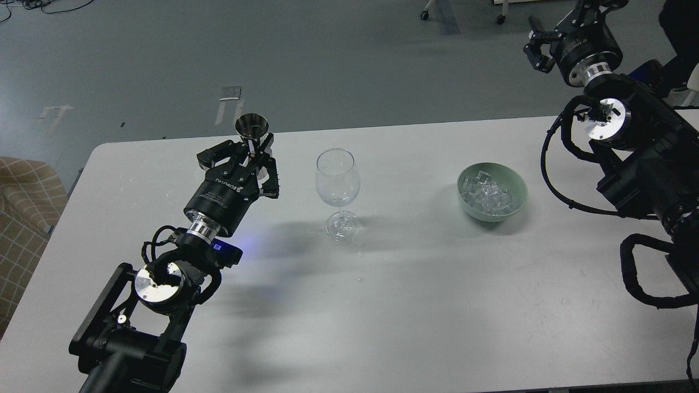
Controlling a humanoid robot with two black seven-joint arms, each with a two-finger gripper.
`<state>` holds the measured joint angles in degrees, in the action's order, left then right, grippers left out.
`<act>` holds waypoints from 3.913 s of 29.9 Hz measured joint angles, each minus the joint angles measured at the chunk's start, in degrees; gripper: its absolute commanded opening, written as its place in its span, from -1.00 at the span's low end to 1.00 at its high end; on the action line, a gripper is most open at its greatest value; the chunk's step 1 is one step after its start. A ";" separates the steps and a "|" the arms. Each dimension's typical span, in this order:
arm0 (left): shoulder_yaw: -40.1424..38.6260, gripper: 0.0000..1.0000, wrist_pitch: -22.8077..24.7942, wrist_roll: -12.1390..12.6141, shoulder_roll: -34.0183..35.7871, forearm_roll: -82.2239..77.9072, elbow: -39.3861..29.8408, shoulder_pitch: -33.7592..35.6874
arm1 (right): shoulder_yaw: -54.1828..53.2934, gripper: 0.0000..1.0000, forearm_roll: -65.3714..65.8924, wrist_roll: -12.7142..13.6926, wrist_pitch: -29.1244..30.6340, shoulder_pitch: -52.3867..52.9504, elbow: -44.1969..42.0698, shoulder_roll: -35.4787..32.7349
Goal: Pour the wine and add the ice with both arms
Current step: 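Carry the jigger with the left gripper over the wine glass, then tilt the jigger with the left gripper to pour into the glass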
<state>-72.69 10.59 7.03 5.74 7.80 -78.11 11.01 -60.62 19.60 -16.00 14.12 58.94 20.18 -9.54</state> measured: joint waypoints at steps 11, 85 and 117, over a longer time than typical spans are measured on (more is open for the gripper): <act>0.18 -1.00 0.04 -0.31 0.59 -1.73 -1.21 -0.01 | -0.01 1.00 0.00 0.03 -1.02 -0.23 1.78 0.05; 9.23 -1.00 -8.13 1.14 1.99 -9.95 -2.24 8.73 | 0.08 1.00 0.00 0.17 -0.93 -1.10 1.86 -1.20; 10.25 -1.00 -7.69 2.55 3.23 -23.10 0.41 11.73 | -0.06 1.00 0.00 0.09 -0.93 -1.11 1.94 -1.38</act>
<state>-62.44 2.90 9.58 8.97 -15.31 -77.70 22.74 -60.68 19.60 -15.91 13.19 57.83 22.12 -10.92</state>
